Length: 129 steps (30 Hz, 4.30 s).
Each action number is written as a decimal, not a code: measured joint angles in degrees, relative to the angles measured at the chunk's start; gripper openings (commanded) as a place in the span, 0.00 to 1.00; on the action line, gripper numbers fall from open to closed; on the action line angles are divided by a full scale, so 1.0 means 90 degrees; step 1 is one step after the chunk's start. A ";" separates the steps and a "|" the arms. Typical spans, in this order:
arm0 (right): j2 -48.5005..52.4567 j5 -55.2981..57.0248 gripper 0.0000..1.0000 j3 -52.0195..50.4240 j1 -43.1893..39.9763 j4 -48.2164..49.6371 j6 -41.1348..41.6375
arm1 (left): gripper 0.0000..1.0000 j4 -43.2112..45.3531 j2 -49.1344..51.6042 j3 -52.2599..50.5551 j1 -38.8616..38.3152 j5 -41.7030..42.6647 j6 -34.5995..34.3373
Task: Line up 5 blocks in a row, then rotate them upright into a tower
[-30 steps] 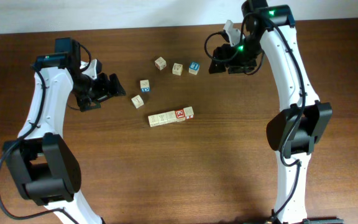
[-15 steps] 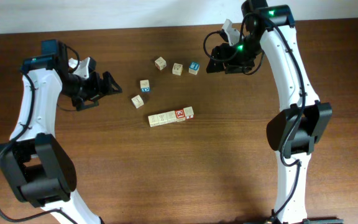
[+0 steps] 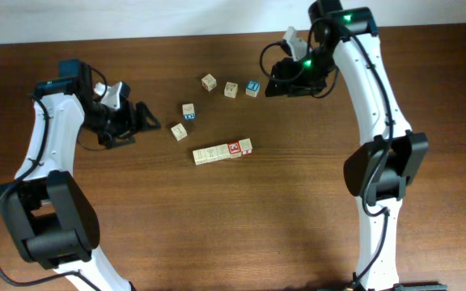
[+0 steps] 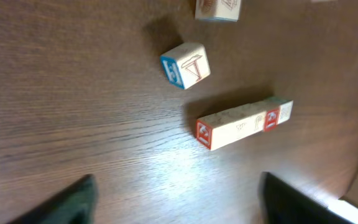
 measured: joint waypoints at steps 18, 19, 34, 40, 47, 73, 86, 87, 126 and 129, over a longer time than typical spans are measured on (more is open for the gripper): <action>0.0474 0.0056 0.14 0.0000 0.0002 -0.0738 -0.0032 | 0.00 -0.0192 0.0007 -0.0194 -0.0321 -0.0726 -0.0284; 0.0474 0.0056 0.14 0.0000 -0.0070 -0.0780 -0.0032 | 0.00 -0.0185 0.0007 -0.0194 -0.0406 -0.0833 -0.0333; 0.0474 0.0053 0.13 0.0000 -0.0466 -0.0950 -0.0323 | 0.00 0.0134 -0.0177 -0.0236 -0.0867 -0.1307 -0.0865; 0.0474 0.0056 0.13 0.0000 -0.0457 -0.0950 -0.0420 | 0.00 0.0466 -0.0189 -0.0746 -0.0867 -0.1404 -0.1054; 0.0474 0.0053 0.11 -0.0277 -0.0253 -0.0753 -0.0420 | 0.00 0.0648 -0.0189 -0.1192 -0.0867 -0.1457 -0.1139; 0.0474 -0.0095 0.05 -0.2470 0.0287 0.1265 -0.0146 | 0.00 0.1819 -0.0189 -0.1977 -0.1479 -0.1134 -0.0957; 0.0474 -0.0257 0.04 -0.2917 0.0333 0.1783 -0.0141 | 0.00 0.2261 -0.0189 -0.2004 -0.1875 -0.1263 -0.1484; 0.0476 -0.0291 0.04 -0.2919 0.0333 0.1783 -0.0180 | 0.00 0.2278 -0.0189 -0.2004 -0.1872 -0.1280 -0.1532; 0.0476 -0.0782 0.05 -0.3296 0.0537 0.2113 -0.0391 | 0.00 0.2841 -0.0189 -0.2412 -0.1916 -0.1132 -0.2023; 0.0474 -0.0787 0.05 -0.3296 0.0602 0.2108 -0.0389 | 0.00 0.2871 -0.0189 -0.2412 -0.1916 -0.1129 -0.2021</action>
